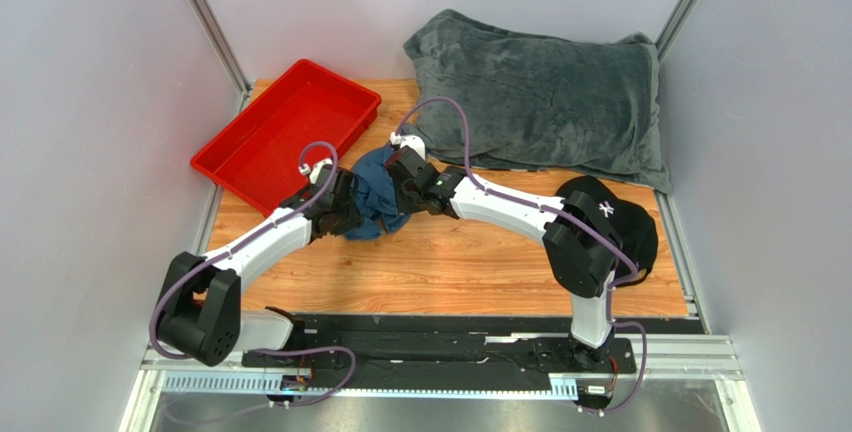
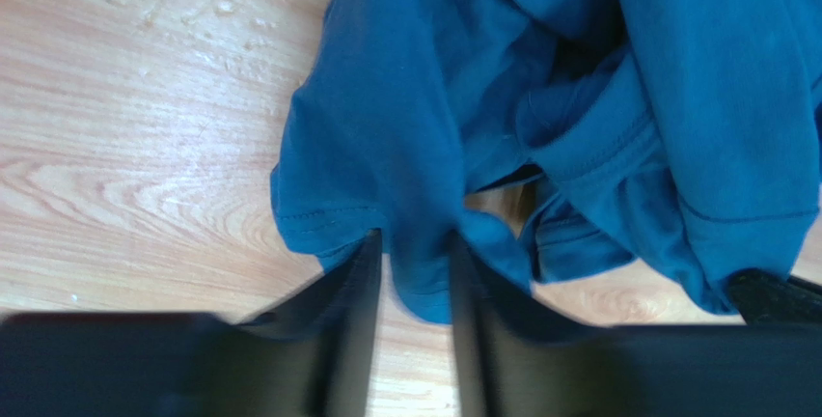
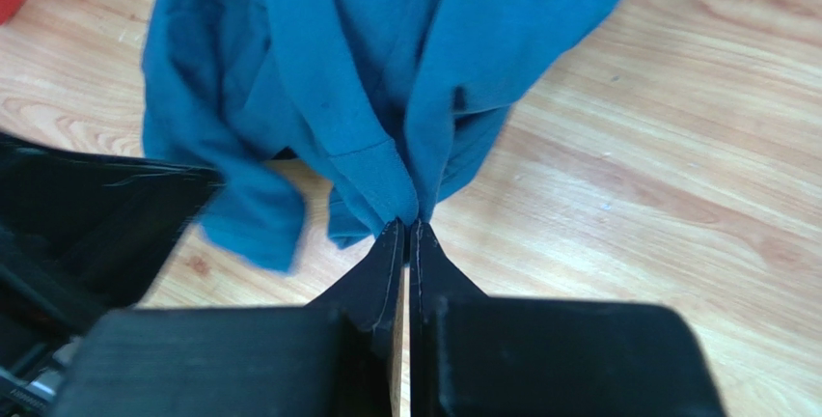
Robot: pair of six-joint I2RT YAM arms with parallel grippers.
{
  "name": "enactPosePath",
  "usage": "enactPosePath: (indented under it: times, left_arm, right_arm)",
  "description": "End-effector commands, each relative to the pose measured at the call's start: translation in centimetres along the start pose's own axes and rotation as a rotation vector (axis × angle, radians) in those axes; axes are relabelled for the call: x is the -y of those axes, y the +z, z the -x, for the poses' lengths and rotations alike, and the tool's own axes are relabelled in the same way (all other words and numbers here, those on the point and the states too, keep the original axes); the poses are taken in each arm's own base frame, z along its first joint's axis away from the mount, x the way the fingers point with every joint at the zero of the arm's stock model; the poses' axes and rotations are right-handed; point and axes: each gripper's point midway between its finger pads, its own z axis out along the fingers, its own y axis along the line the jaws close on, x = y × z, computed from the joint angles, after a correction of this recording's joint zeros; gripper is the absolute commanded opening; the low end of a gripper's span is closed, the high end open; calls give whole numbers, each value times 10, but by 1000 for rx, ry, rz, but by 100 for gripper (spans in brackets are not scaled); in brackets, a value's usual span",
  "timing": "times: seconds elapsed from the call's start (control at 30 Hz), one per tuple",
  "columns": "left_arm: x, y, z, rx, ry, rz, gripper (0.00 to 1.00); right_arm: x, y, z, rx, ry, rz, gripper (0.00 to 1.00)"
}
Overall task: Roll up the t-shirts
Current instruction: Flatten out the T-shirt at the center of the board.
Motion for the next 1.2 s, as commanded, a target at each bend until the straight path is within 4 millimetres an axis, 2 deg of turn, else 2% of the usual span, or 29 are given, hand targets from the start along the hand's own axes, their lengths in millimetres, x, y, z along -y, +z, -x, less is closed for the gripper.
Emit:
enactPosePath:
  times: [0.0, 0.03, 0.07, 0.13, 0.17, 0.2, 0.23, 0.27, 0.3, 0.33, 0.37, 0.4, 0.43, 0.47, 0.53, 0.57, 0.63, 0.67, 0.77, 0.87, 0.9, 0.97, 1.0, 1.07, 1.13, 1.17]
  left_arm:
    - [21, -15, 46, 125, 11, -22, 20]
    - [15, -19, 46, 120, 35, 7, 3]
    - [16, -28, 58, 157, 40, 13, 0]
    - [7, -40, 63, 173, 73, 51, 0]
    - [6, -56, 76, 231, 71, 54, 0]
    - [4, -66, 83, 261, 76, 62, 0]
    - [-3, -76, 86, 275, 102, 83, 0]
    - [-3, -97, 102, 349, 94, 79, 0]
    - [-9, -109, 107, 369, 103, 94, 0]
    - [-11, -121, 114, 401, 124, 99, 0]
    - [-10, -146, 130, 471, 109, 87, 0]
    - [-13, -158, 135, 491, 116, 93, 0]
    - [-13, -171, 141, 519, 131, 91, 0]
    - [-9, -196, 155, 580, 112, 57, 0]
    - [-8, -220, 164, 624, 121, 36, 0]
    - [-5, -243, 172, 668, 106, -2, 0]
    - [-4, -264, 179, 708, 102, -33, 0]
    - [-2, -282, 184, 744, 91, -68, 0]
    - [-1, -311, 190, 788, 78, -115, 0]
    - [2, -326, 187, 796, 68, -171, 0]
    - [2, -326, 185, 796, 65, -184, 0]
    - [6, -313, 179, 761, 84, -194, 0]
    - [9, -305, 178, 747, 88, -192, 0]
    - [21, -283, 175, 684, 97, -193, 0]
    - [36, -275, 173, 643, 105, -236, 0]
    - [36, -272, 173, 640, 107, -236, 0]
  right_arm:
    - [11, -30, 50, 110, 32, -6, 0]
    - [13, -36, 54, 117, 37, -7, 0]
    - [18, -43, 58, 128, 44, -16, 0]
    - [28, -65, 76, 172, 59, -24, 0]
    - [37, -73, 79, 184, 62, -51, 0]
    - [44, -93, 94, 229, 77, -54, 0]
    - [50, -103, 100, 249, 81, -64, 0]
    - [59, -113, 105, 270, 75, -92, 0]
    - [68, -125, 112, 298, 85, -105, 0]
    - [72, -147, 123, 344, 96, -101, 0]
    - [80, -160, 128, 369, 96, -124, 0]
    - [89, -172, 134, 395, 105, -141, 0]
    - [93, -196, 146, 447, 121, -138, 0]
    - [100, -207, 149, 465, 127, -157, 0]
    - [113, -235, 162, 523, 141, -179, 0]
    - [122, -253, 166, 554, 150, -193, 0]
    - [130, -278, 173, 604, 169, -201, 0]
    - [138, -297, 176, 640, 184, -206, 0]
    - [150, -326, 181, 694, 206, -212, 0]
    - [161, -337, 184, 705, 209, -239, 0]
    - [164, -334, 185, 700, 209, -247, 0]
    - [175, -324, 187, 677, 219, -255, 0]
    - [180, -307, 188, 643, 222, -265, 0]
    - [196, -289, 194, 612, 256, -267, 0]
    - [204, -283, 197, 606, 283, -274, 0]
    - [208, -284, 201, 620, 300, -269, 0]
